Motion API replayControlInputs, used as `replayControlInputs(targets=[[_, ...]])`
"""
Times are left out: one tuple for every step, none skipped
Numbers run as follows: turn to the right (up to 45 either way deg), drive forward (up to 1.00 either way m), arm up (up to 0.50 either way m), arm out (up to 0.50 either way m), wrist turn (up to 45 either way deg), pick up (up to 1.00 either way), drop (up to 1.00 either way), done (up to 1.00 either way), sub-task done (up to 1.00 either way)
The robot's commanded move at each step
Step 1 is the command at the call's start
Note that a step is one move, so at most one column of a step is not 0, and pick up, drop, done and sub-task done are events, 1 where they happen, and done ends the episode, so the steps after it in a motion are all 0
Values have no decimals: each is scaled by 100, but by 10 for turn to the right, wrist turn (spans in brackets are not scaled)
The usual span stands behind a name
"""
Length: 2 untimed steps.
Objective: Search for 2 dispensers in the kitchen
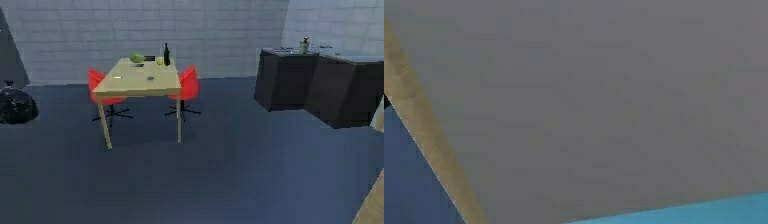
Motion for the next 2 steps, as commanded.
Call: replayControlInputs(targets=[[0,65,0,0,0,0,0,0,0],[-330,0,0,0,0,0,0,0,0]])
